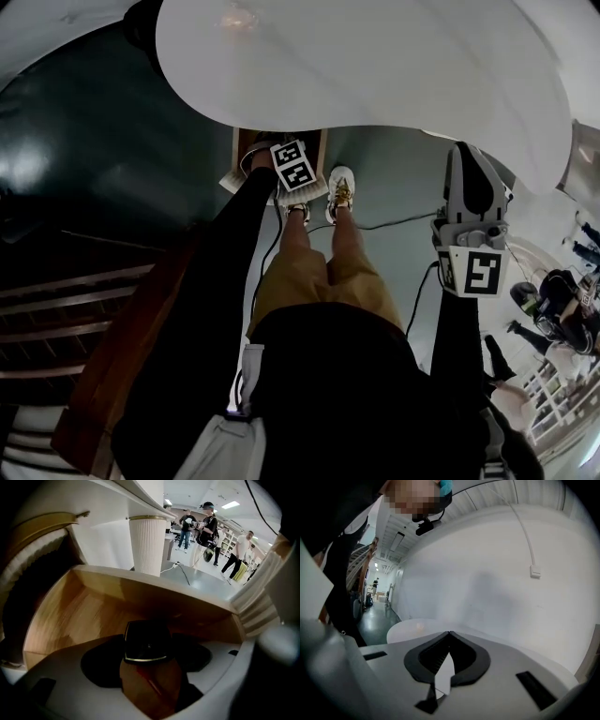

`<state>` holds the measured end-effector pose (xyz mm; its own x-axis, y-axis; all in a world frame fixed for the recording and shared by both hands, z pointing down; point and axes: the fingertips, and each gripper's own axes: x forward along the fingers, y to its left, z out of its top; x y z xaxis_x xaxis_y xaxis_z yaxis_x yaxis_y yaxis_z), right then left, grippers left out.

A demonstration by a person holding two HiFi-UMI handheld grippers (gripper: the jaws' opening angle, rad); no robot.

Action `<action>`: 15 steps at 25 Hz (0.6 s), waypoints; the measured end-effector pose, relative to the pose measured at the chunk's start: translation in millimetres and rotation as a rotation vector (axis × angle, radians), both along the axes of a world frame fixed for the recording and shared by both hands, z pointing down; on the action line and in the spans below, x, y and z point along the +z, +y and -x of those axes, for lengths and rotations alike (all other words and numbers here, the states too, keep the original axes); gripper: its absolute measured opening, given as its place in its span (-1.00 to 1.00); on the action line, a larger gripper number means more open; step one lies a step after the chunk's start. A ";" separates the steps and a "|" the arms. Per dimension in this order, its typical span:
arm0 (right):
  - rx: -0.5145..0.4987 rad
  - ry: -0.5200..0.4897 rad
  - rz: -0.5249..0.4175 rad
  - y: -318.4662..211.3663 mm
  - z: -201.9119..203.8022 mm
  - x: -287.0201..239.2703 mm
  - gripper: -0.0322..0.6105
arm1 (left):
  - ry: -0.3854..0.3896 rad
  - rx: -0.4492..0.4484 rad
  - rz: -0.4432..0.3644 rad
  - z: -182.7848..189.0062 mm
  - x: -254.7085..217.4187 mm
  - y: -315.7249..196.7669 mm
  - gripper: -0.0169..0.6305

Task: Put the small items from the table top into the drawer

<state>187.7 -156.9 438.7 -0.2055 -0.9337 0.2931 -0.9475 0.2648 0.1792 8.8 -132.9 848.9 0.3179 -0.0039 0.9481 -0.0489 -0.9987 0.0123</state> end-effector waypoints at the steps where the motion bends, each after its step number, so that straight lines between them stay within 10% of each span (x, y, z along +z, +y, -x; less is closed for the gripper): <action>1: 0.007 0.002 0.004 1.8 -2.7 1.2 -0.82 | -0.008 0.012 0.002 -0.1 3.8 1.1 0.10; 15: -0.014 -0.016 -0.025 1.3 10.5 -8.4 -0.82 | 0.008 -0.016 0.008 2.1 -24.3 3.2 0.11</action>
<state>177.2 -155.5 430.3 -0.2227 -0.9379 0.2658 -0.9466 0.2733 0.1711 6.7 -129.7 824.6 0.3255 -0.0010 0.9455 -0.0644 -0.9977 0.0211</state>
